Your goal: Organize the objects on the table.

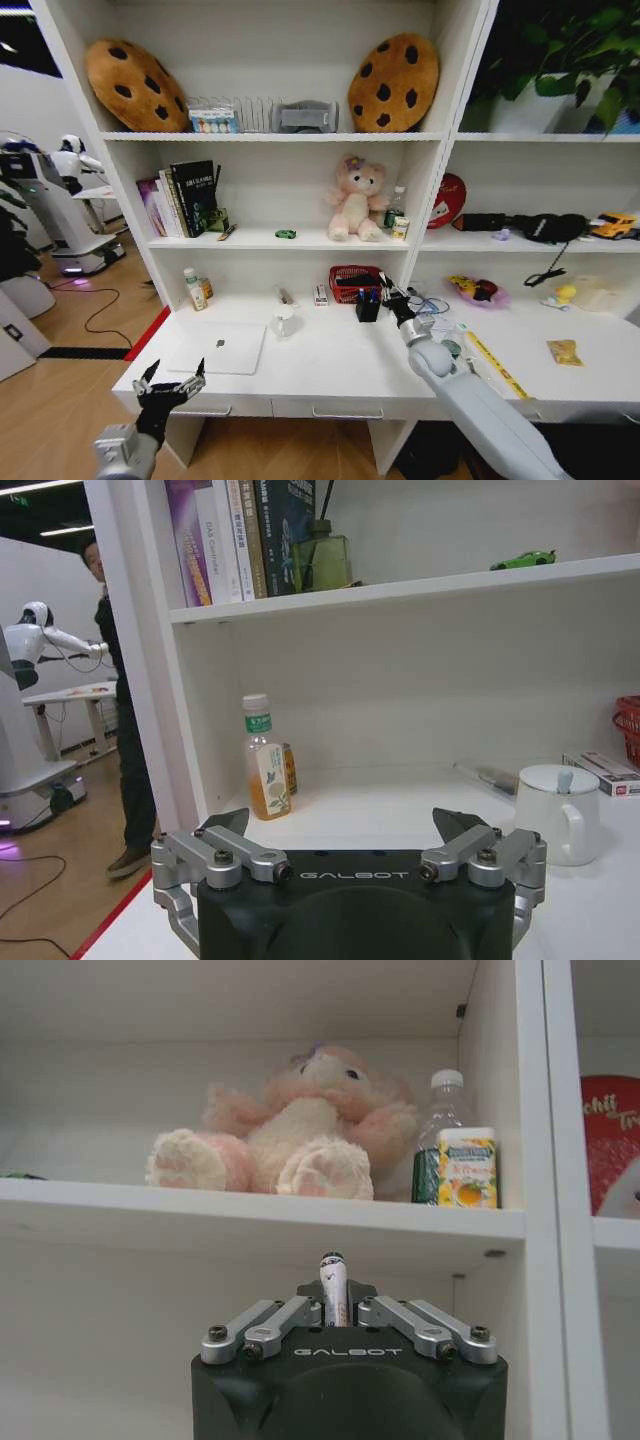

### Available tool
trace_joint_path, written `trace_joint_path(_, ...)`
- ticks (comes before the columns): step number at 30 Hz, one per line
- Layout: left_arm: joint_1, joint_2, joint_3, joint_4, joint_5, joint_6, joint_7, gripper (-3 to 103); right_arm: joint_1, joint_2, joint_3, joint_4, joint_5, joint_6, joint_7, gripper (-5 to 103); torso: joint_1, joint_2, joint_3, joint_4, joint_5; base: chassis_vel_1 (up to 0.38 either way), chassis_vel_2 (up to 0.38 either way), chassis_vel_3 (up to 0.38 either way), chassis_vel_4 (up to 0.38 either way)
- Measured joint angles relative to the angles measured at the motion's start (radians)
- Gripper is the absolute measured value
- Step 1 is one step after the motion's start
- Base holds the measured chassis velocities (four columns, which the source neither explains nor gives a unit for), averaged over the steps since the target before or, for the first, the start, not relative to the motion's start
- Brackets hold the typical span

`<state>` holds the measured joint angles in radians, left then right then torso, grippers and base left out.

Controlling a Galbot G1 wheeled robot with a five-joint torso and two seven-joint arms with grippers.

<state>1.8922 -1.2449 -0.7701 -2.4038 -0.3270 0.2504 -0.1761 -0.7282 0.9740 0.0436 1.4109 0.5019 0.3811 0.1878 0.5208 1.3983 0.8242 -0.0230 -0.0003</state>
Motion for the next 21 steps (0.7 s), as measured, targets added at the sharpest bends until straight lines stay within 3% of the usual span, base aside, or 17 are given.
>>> trace_joint_path(5, 0.0, 0.0, 0.0, 0.0, 0.0, 0.0, 0.0, 100, 0.121, 0.109, -0.047, -0.213, -0.045, 0.119, -0.009, 11, 0.0, 0.0, 0.0, 0.0, 0.0002, 0.0, 0.0, 0.0, 0.0)
trace_joint_path(6, 0.0, 0.0, 0.0, 0.0, 0.0, 0.0, 0.0, 100, 0.121, 0.109, -0.047, -0.213, -0.045, 0.119, -0.009, 11, 0.0, 0.0, 0.0, 0.0, 0.0002, 0.0, 0.0, 0.0, 0.0)
trace_joint_path(8, 0.0, 0.0, 0.0, 0.0, 0.0, 0.0, 0.0, 100, 0.165, 0.201, -0.061, -0.348, -0.06, 0.145, -0.036, 11, 0.0, 0.0, 0.0, 0.0, 0.0001, 0.0, 0.0, 0.0, 0.0)
trace_joint_path(9, 0.0, 0.0, 0.0, 0.0, 0.0, 0.0, 0.0, 100, 0.165, 0.214, -0.058, -0.365, -0.06, 0.145, -0.038, 11, 0.0, 0.0, 0.0, -0.0003, 0.0002, 0.0, 0.0, 0.0, 0.0)
trace_joint_path(13, 0.0, 0.0, 0.0, 0.0, 0.0, 0.0, 0.0, 100, 0.164, 0.231, -0.035, -0.388, -0.057, 0.143, -0.04, 11, 0.0, 0.0, 0.0, -0.0001, 0.0003, 0.0, 0.0, 0.0, 0.0)
trace_joint_path(21, 0.0, 0.0, 0.0, 0.0, 0.0, 0.0, 0.0, 100, 0.136, 0.193, -0.006, -0.377, -0.042, 0.129, -0.058, 11, 0.0, 0.0, 0.0, -0.0006, 0.0003, 0.0, 0.0, 0.0, 0.0)
